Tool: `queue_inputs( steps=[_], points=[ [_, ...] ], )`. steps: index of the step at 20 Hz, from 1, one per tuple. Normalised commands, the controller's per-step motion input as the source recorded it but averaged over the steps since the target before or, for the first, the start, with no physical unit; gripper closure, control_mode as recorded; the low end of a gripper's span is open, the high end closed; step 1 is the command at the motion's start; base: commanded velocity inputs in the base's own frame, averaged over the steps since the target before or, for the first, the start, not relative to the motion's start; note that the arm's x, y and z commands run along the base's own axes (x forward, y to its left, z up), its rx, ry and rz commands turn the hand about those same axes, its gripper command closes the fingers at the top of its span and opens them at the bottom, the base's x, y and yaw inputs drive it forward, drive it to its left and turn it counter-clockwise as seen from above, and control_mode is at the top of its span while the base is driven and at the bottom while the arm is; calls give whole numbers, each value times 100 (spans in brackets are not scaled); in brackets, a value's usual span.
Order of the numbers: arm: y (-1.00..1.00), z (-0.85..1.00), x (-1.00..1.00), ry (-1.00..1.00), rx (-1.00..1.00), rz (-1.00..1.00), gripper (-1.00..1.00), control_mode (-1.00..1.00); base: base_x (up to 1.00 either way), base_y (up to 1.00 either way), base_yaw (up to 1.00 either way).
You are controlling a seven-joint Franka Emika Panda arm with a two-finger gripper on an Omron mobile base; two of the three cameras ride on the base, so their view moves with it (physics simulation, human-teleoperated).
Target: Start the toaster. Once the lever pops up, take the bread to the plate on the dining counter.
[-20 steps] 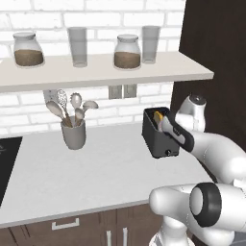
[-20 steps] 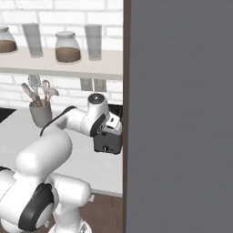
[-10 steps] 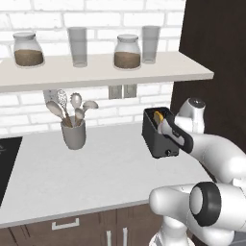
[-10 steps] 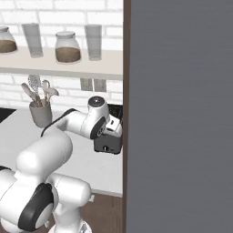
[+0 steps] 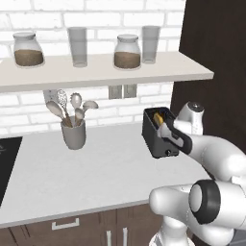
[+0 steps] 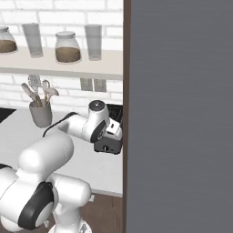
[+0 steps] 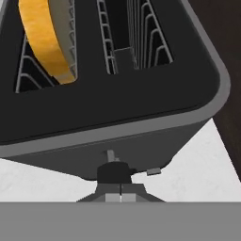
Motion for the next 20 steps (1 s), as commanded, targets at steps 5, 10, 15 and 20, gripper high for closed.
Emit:
queue_inputs(
  steps=[5, 10, 15, 20],
  points=[
    [0, -31, 0, 0, 0, 0, 100, -100, 0, 0, 0],
    [0, -33, 0, 0, -1, 0, 100, -100, 0, 0, 0],
    [1, -35, 0, 0, -2, 0, 100, -100, 0, 0, 0],
    [4, -47, 0, 0, -4, 0, 100, -100, 0, 0, 0]
  ],
)
